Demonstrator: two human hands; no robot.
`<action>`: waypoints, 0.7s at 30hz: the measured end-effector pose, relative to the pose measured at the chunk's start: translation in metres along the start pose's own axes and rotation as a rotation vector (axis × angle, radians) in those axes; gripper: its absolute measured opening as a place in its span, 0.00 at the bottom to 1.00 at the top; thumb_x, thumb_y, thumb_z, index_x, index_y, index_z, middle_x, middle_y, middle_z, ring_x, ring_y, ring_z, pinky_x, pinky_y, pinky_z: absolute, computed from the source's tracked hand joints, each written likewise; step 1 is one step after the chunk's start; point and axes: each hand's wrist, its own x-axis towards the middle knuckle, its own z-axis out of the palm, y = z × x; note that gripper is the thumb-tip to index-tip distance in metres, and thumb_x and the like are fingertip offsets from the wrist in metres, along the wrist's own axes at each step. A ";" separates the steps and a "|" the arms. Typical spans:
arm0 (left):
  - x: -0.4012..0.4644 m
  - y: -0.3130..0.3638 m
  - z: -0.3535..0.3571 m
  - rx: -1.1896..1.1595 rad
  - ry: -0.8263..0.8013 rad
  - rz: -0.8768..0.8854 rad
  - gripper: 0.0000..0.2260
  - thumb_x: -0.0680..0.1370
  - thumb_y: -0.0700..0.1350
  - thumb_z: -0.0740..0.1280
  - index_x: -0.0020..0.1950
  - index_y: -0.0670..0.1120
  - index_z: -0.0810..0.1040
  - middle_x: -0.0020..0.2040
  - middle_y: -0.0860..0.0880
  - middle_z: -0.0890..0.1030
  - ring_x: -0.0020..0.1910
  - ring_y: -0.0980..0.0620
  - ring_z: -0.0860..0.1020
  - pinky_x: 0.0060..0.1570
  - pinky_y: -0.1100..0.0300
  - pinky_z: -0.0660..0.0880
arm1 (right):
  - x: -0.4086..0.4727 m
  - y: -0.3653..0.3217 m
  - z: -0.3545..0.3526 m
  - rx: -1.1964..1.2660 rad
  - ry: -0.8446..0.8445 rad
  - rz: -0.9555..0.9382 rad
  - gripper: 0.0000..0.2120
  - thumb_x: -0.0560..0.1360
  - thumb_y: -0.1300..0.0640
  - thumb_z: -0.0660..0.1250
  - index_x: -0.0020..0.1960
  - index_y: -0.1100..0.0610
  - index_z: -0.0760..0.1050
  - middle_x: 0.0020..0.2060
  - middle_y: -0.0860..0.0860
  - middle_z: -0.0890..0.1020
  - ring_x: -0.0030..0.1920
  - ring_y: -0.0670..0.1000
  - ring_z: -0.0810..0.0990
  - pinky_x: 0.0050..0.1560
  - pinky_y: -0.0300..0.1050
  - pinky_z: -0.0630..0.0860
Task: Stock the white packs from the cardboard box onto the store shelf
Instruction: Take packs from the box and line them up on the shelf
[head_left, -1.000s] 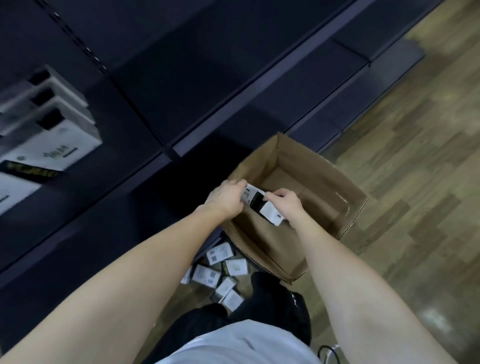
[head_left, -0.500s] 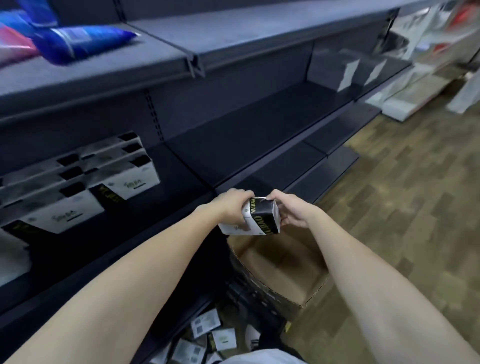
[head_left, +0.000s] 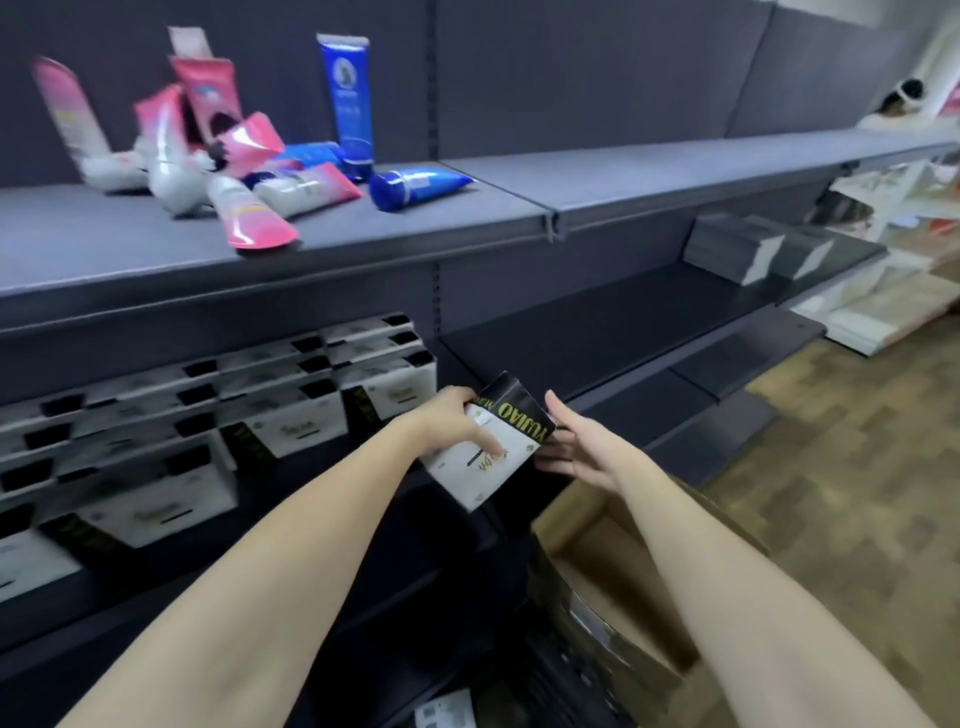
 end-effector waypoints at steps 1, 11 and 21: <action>-0.008 -0.005 -0.009 -0.082 0.021 -0.016 0.22 0.63 0.43 0.82 0.52 0.51 0.78 0.47 0.52 0.85 0.47 0.51 0.84 0.42 0.55 0.82 | 0.003 0.001 0.011 0.009 -0.032 0.003 0.32 0.70 0.34 0.70 0.64 0.56 0.79 0.57 0.55 0.84 0.60 0.55 0.82 0.66 0.56 0.75; -0.066 -0.061 -0.056 -0.331 0.168 -0.068 0.24 0.67 0.46 0.81 0.61 0.52 0.78 0.54 0.56 0.84 0.54 0.56 0.81 0.59 0.58 0.76 | 0.029 -0.014 0.119 -0.063 -0.228 -0.127 0.26 0.71 0.52 0.76 0.67 0.55 0.74 0.58 0.54 0.84 0.58 0.57 0.83 0.58 0.59 0.79; -0.124 -0.129 -0.114 0.067 0.505 -0.233 0.25 0.74 0.44 0.75 0.68 0.45 0.70 0.62 0.45 0.76 0.56 0.46 0.76 0.52 0.56 0.74 | 0.052 -0.041 0.205 -0.490 -0.084 -0.323 0.23 0.64 0.51 0.82 0.53 0.53 0.74 0.46 0.47 0.77 0.48 0.50 0.78 0.48 0.44 0.73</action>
